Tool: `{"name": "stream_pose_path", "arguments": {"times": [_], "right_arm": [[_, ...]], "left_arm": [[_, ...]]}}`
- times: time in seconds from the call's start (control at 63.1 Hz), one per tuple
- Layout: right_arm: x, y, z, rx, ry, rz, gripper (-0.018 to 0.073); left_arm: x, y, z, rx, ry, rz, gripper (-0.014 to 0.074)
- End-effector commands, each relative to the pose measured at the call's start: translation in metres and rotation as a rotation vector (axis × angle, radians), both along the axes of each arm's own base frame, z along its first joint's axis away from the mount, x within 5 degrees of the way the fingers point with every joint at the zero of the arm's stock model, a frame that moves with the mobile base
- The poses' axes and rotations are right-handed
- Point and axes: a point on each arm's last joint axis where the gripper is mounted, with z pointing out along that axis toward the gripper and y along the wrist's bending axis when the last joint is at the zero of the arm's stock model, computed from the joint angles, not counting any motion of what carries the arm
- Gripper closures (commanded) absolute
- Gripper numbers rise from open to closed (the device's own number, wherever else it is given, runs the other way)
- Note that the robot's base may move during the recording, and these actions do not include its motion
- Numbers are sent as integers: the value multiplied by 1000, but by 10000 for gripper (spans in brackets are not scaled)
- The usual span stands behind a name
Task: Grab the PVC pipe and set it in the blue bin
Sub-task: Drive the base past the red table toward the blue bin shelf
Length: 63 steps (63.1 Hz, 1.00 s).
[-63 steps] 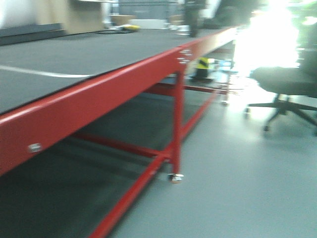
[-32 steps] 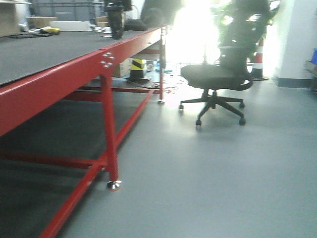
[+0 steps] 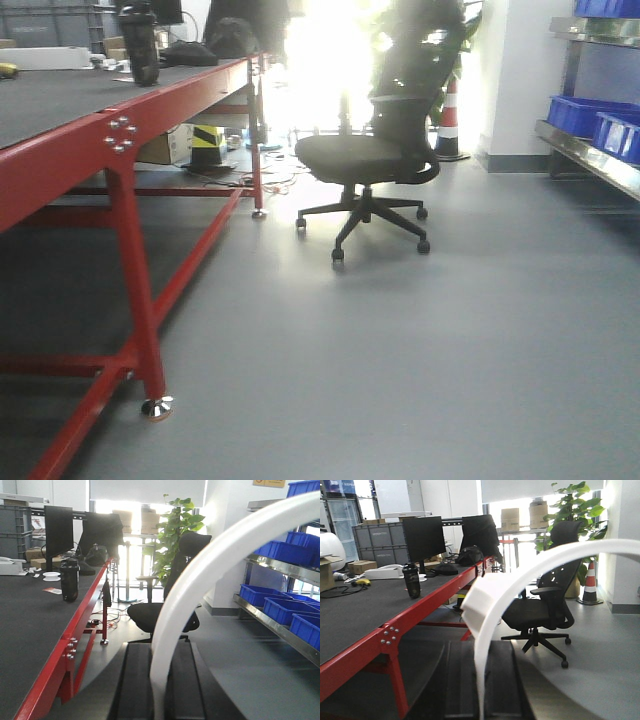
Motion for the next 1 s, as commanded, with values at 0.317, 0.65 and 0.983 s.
{"name": "stream_pose_path", "arguments": {"times": [0.317, 0.65, 0.983], "right_arm": [[-2, 0, 4, -2, -34, 3, 727], [-2, 0, 4, -2, -34, 3, 727], [-2, 0, 4, -2, -34, 3, 727]], "left_arm": [[-2, 1, 3, -15, -27, 2, 707], [-2, 1, 4, -15, -30, 2, 707], [-2, 1, 4, -15, -33, 2, 707]]}}
